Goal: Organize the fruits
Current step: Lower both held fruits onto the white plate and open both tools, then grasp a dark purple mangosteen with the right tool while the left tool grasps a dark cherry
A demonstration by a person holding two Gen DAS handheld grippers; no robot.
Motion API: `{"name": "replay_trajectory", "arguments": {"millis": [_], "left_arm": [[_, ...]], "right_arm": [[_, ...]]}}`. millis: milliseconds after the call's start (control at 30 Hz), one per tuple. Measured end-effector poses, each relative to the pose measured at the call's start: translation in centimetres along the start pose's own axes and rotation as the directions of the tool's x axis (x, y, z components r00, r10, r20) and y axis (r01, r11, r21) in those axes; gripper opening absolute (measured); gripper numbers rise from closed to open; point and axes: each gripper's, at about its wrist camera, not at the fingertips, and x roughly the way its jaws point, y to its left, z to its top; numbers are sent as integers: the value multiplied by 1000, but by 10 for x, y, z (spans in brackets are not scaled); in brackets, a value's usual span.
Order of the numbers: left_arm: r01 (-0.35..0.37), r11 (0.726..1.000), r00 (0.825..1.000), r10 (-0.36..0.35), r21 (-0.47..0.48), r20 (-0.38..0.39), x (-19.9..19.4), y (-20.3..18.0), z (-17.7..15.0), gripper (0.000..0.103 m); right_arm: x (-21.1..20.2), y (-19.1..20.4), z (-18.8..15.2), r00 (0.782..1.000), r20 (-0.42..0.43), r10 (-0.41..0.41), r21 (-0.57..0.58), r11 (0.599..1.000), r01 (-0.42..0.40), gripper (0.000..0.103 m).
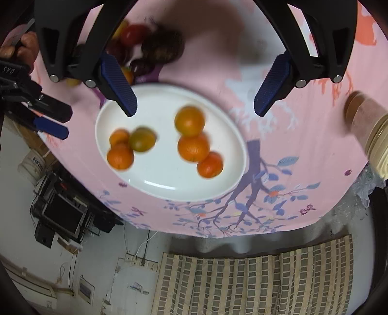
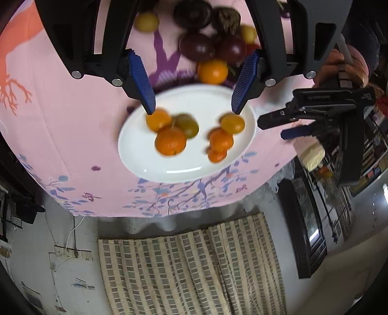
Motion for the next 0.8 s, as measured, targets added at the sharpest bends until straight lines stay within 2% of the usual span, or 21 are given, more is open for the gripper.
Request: {"name": "replay_trajectory", "arguments": {"millis": [100,300,400,500,600,700,800], "left_arm": [[-9,1000,1000,9,15,-21,-10,1,-19,95],[21,1000,999,-21,-8,-36,-27,11,-52,96],[19,1000,998,-19,3,-52,-30,12,-62,96],[3,1000,1000,-2,20,-20,-36,10,-63,96],[-30,999,1000,30,26,-8,-38,9,-62,96],[3,1000,1000,-3,10,-21,-38,11,-61,96],[-2,1000,1000,2,14,-13,-40,10,-61,96]], "right_arm": [[-11,8,-18,1000,-25,10,-33,999,-11,67],[-25,13,-54,994,-97,41,-75,996,-49,67],[-29,13,-59,988,-116,103,-60,992,-110,64],[-23,18,-63,984,-175,32,-112,992,-52,59],[-12,24,-69,965,-261,-28,-169,985,-18,56],[-5,25,-71,953,-295,-70,-202,979,10,53],[-4,22,-70,950,-302,-81,-206,978,18,51]]}}
